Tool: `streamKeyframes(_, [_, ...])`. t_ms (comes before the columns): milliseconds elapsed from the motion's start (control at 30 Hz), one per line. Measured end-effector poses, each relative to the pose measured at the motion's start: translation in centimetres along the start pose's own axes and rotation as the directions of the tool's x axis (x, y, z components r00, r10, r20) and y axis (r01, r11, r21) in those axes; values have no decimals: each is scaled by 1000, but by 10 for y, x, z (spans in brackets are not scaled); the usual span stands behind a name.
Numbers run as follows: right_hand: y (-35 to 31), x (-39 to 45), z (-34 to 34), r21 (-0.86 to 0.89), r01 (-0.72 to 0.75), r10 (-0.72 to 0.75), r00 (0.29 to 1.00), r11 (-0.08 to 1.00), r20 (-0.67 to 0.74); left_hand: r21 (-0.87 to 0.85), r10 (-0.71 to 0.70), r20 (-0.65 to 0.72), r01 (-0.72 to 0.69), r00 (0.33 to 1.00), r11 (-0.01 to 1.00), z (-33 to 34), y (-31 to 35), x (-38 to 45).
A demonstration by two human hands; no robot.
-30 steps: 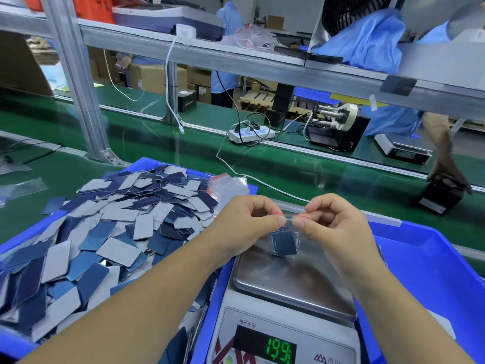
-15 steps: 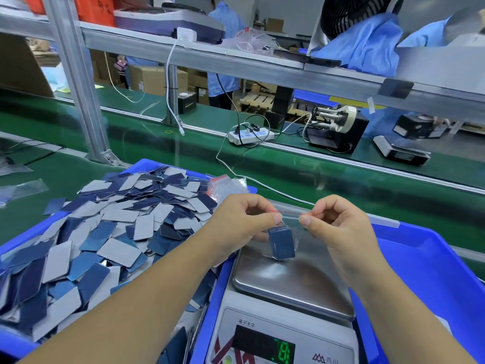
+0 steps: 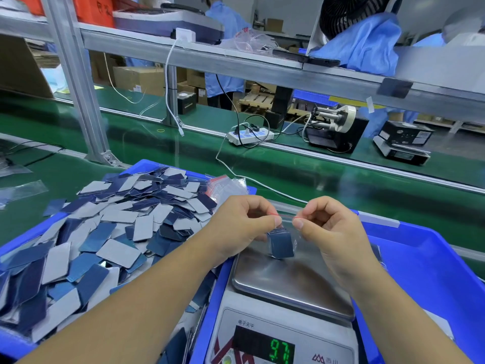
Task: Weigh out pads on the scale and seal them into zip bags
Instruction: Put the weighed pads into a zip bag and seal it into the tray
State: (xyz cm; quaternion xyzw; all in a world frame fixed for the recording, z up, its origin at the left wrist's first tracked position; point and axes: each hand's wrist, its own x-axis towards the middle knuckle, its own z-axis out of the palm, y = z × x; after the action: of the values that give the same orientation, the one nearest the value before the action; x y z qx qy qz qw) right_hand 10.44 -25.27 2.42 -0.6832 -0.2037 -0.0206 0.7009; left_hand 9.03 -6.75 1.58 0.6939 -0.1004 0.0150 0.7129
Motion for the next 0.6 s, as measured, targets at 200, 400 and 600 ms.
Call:
streamKeyframes(200, [3, -2, 3, -17, -5, 5, 1000, 1000, 31, 4, -1, 0, 1, 1000, 1000, 2, -2, 0])
streamKeyframes(400, [-1, -3, 5, -54, 26, -24, 999, 998, 42, 44, 48, 42, -50, 998, 998, 4, -3, -2])
streamKeyframes(600, [-1, -4, 6, -52, 40, -37, 997, 998, 67, 129, 144, 18, -145, 989, 981, 5, -4, -3])
